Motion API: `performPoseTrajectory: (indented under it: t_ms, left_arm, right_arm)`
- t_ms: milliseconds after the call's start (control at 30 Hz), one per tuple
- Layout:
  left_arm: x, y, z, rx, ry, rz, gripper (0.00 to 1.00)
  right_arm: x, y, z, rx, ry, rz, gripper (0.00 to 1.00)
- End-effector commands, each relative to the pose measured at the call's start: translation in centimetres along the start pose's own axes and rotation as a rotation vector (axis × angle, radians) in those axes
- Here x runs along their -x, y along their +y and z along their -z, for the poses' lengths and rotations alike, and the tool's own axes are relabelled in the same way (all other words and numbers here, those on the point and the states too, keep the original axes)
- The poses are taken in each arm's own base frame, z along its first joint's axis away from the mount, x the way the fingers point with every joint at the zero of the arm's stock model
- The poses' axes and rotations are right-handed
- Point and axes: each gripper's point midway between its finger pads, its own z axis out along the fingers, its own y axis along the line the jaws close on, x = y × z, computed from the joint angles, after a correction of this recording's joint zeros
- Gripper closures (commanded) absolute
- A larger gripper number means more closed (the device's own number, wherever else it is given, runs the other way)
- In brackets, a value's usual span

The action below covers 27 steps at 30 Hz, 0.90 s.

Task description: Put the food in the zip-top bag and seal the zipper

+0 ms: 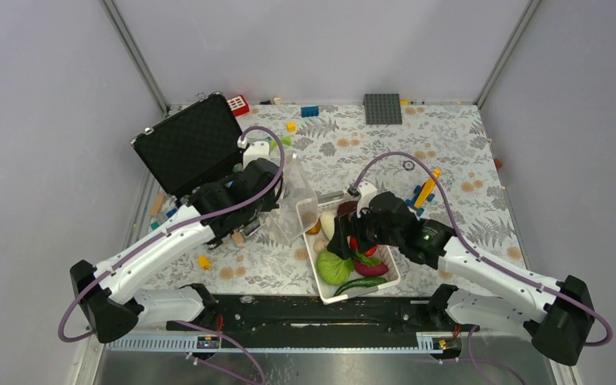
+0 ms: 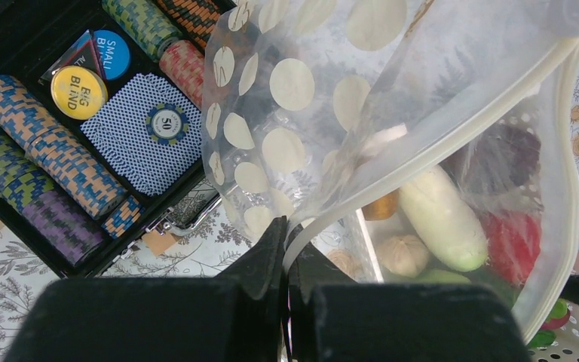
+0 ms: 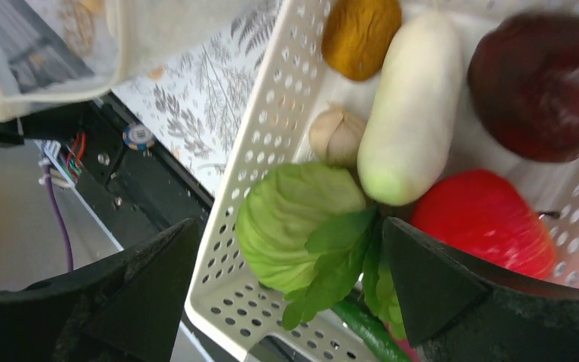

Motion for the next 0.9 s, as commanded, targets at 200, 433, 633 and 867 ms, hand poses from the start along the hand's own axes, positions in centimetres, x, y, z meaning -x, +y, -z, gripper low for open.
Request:
performPoseTrajectory:
  t_ms: [200, 433, 633, 867]
  left_arm:
    - [0.1, -0.9, -0.5, -0.051, -0.001, 0.005, 1.00]
    - [-0.1, -1.2, -0.6, -0.059, 0.010, 0.006, 1.00]
    - [-0.1, -1.2, -0.6, -0.061, 0.011, 0.009, 1.00]
    - [-0.1, -1.4, -0.7, -0.064, 0.016, 0.010, 1.00]
  right_arm:
    - [-5.0, -1.0, -2.3, -0.123, 0.184, -0.085, 0.01]
    - [-6.7, -0.6, -3.3, -0.109, 0.251, -0.048, 0.06]
    - [-8.2, -2.3, -3.6, -0.197, 0.314, 0.003, 0.11]
    - [-9.1, -2.4, -4.4, -0.188, 0.364, 0.024, 0.34]
